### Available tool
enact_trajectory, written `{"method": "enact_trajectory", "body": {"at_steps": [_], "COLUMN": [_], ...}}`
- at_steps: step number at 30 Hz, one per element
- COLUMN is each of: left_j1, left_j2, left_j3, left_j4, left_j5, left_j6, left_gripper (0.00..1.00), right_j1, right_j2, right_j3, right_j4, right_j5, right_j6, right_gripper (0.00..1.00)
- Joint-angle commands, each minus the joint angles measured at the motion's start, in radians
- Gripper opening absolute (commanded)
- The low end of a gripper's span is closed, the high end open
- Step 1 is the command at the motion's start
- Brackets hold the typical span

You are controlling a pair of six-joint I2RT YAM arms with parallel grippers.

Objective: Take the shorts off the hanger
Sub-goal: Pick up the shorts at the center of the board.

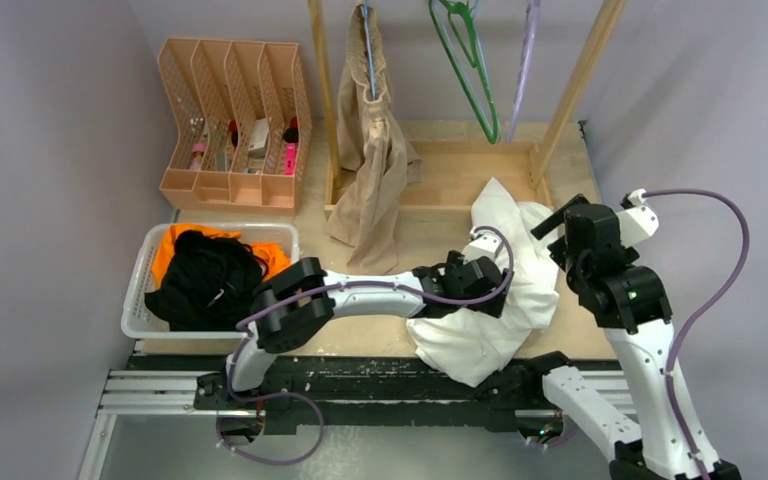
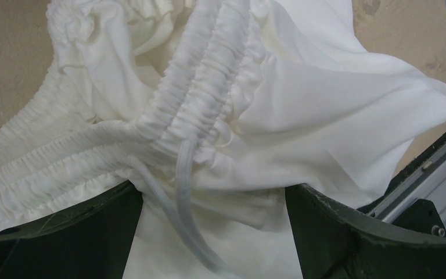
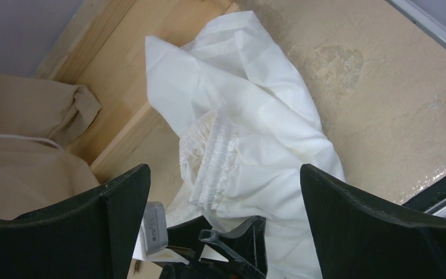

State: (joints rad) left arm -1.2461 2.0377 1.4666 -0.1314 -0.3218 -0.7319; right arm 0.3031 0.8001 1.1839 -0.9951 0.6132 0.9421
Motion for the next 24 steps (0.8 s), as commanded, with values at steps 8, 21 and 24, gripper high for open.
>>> {"method": "enact_trajectory", "body": {"at_steps": [8,21,24], "left_j1": [-0.048,-0.085,-0.085], "left_j2": [0.359,-0.147,-0.336], "left_j3": [0.257,-0.114,-0.165], "left_j4": [-0.186,-0.140,-0.155], "left_j5": [-0.148,-0.410,-0.448], "left_j6": [0.005,0.015,0.056], "left_gripper": [0.75,0.00,0.00], "right_j1": [-0.268,-0.286,-0.286], "right_j2": [0.053,-0.061,-0.081], "right_j3": [-0.128,-0.260,-0.270], "right_j4": [0.220,0.273,0.290], "right_j5": [-0.233,-0.325,-0.371], "right_j6": [-0.190,-0.173,-0.195], "right_gripper": [0.99,0.99,0.99]}}
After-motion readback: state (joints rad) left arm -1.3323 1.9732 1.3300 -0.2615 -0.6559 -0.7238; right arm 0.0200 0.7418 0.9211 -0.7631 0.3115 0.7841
